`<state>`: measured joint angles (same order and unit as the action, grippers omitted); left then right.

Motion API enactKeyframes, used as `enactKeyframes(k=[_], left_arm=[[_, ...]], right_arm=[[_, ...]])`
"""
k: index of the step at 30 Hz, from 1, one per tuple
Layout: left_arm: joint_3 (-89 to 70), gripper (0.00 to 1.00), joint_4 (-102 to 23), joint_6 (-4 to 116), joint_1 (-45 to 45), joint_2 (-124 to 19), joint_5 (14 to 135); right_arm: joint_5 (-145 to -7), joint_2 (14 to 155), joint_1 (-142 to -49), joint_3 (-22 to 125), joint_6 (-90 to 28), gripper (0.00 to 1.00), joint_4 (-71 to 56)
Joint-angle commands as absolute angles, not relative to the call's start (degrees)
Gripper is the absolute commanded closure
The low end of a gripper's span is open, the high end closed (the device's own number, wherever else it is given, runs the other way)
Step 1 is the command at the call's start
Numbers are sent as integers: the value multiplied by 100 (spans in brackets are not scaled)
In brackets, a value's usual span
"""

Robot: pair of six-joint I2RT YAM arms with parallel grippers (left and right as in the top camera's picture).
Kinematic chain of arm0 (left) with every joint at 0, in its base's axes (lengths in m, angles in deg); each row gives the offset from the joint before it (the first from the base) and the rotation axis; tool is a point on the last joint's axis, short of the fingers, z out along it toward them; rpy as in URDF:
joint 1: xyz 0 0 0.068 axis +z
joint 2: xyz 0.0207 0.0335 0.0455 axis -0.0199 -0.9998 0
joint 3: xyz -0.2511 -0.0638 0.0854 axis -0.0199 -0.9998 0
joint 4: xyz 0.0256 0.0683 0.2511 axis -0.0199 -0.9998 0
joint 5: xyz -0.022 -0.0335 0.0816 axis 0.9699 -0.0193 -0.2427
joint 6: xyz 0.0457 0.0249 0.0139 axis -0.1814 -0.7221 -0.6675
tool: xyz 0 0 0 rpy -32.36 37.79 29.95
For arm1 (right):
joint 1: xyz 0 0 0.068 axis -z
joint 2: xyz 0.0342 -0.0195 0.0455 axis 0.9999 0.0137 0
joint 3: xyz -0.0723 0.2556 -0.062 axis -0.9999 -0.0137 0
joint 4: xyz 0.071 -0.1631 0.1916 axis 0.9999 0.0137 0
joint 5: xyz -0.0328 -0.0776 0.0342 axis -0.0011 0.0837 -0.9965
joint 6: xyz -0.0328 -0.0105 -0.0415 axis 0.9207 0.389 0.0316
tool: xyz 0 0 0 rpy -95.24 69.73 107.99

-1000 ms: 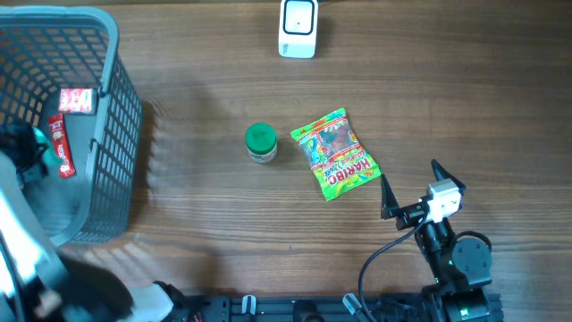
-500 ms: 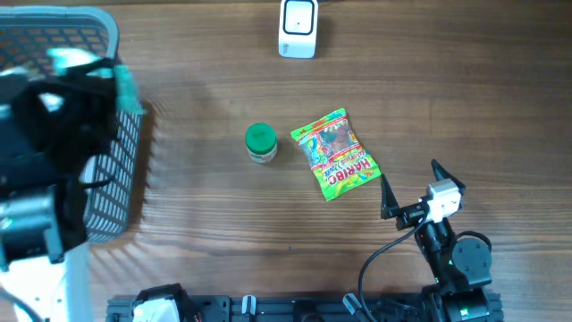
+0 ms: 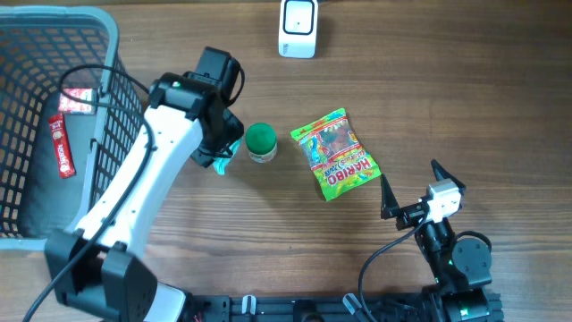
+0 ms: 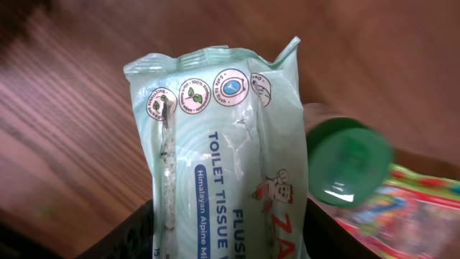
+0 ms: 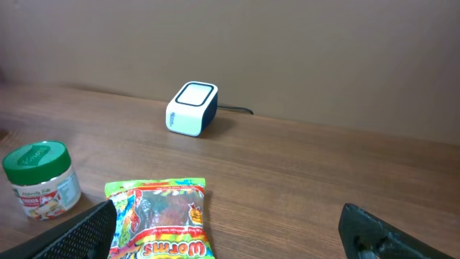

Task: Scan the item barcode
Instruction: 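Place the tissue pack on the table in front of the jar, then reach the left gripper into the basket and grasp the red Nescafe sachet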

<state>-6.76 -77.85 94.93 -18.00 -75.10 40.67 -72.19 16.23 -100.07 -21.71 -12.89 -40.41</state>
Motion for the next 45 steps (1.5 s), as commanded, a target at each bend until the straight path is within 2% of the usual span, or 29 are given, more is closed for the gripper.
enactKeyframes(k=[1, 11, 21, 22, 26, 29, 34, 36, 39, 42, 45], left_arm=[[-1107, 48, -7906, 9653, -1808, -7552, 3846], [-2571, 48, -7525, 10201, -1808, -7552, 3809], [-3008, 47, -6124, 10287, -1813, -7561, 3855], [-3008, 46, -6087, 10284, -1826, -7561, 3849], [-2910, 16, -6089, 9987, -1824, -7449, 3739], [-2099, 1, -6354, 9430, -1824, -6874, 3497], [-62, 0, -6677, 7965, -1778, -6050, 2961], [668, 0, -6706, 7850, -1651, -5834, 2373], [1099, 0, -6721, 7863, -934, -5563, 1615], [1094, 0, -7167, 8217, 423, -5491, 1683], [1092, 0, -7534, 8276, 1870, -5650, 2257]], right_arm=[[-7160, 1607, -10029, -2177, -1276, 0, -4054], [-7160, 1607, -10029, -2175, -1274, 0, -4054], [-7160, 1607, -10029, -2177, -1274, 0, -4054], [-7160, 1607, -10029, -2175, -1274, 0, -4054], [-7160, 1607, -10029, -2177, -1276, 0, -4054], [-7160, 1607, -10029, -2177, -1274, 0, -4054], [-7160, 1607, -10029, -2177, -1274, 0, -4054], [-7160, 1607, -10029, -2177, -1276, 0, -4054], [-7160, 1607, -10029, -2177, -1276, 0, -4054], [-7160, 1607, -10029, -2177, -1276, 0, -4054], [-7160, 1607, -10029, -2177, -1276, 0, -4054]])
